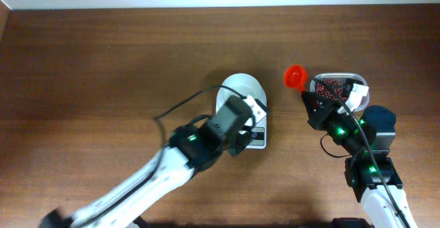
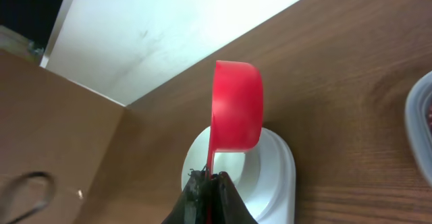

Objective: Scoop and weigh 50g on scale

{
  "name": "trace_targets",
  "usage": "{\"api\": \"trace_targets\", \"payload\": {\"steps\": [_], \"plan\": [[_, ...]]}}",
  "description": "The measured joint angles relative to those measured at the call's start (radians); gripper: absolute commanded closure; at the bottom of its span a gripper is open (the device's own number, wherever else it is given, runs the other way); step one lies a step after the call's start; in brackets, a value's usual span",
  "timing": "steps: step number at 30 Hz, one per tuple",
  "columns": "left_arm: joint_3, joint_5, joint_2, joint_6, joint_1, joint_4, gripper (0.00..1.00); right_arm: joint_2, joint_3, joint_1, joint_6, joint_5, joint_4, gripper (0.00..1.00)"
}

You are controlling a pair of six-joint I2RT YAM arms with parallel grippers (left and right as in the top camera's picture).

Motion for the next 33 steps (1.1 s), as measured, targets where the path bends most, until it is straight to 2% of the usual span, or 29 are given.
{"api": "trace_targets", "payload": {"steps": [2,3,4,5,6,8,9,10,11,12,13,17,22,28,33], "plan": [[0.0,0.0,-0.077,-0.002,0.023,-0.042,0.46,0.0,0.0,0.0,0.001,-0.013,0.0,0.96],[0.0,0.0,-0.109,-0.005,0.036,-0.063,0.31,0.0,0.0,0.0,0.001,-0.021,0.0,0.96],[0.0,0.0,-0.132,-0.008,0.049,-0.08,0.29,0.0,0.0,0.0,0.002,-0.023,0.0,0.96],[0.0,-0.001,-0.147,0.001,0.059,-0.095,0.18,0.0,0.0,0.0,0.001,-0.025,0.0,0.96],[0.0,-0.001,-0.156,-0.005,0.068,-0.105,0.01,0.0,0.0,0.0,0.002,-0.028,0.0,0.96],[0.0,-0.001,-0.155,-0.001,0.077,-0.109,0.01,0.0,0.0,0.0,0.002,-0.031,0.0,0.96],[0.0,-0.001,-0.151,-0.003,0.078,-0.106,0.05,0.0,0.0,0.0,0.002,-0.031,0.0,0.96],[0.0,0.0,-0.147,-0.003,0.078,-0.102,0.27,0.0,0.0,0.0,0.002,-0.031,0.0,0.96],[0.0,0.0,-0.142,-0.004,0.078,-0.098,0.61,0.0,0.0,0.0,0.003,-0.031,0.0,0.96],[0.0,0.001,-0.136,-0.006,0.078,-0.092,0.83,0.0,0.0,0.0,0.004,-0.031,0.0,0.96],[0.0,0.0,-0.128,-0.003,0.078,-0.085,1.0,0.0,0.0,0.0,0.005,-0.031,0.0,0.96],[0.0,0.0,-0.045,-0.003,0.078,-0.077,1.0,0.0,0.0,0.0,0.005,-0.019,0.0,0.96],[-0.001,0.0,0.161,-0.003,0.048,-0.053,1.0,0.001,0.0,0.0,0.005,0.031,0.0,0.96],[-0.003,0.003,0.367,-0.003,-0.046,0.074,1.0,0.006,0.0,0.0,0.005,0.069,0.0,0.96],[-0.003,-0.019,0.434,-0.003,-0.053,0.143,1.0,0.006,0.0,0.0,0.004,0.079,0.0,0.96]]}}
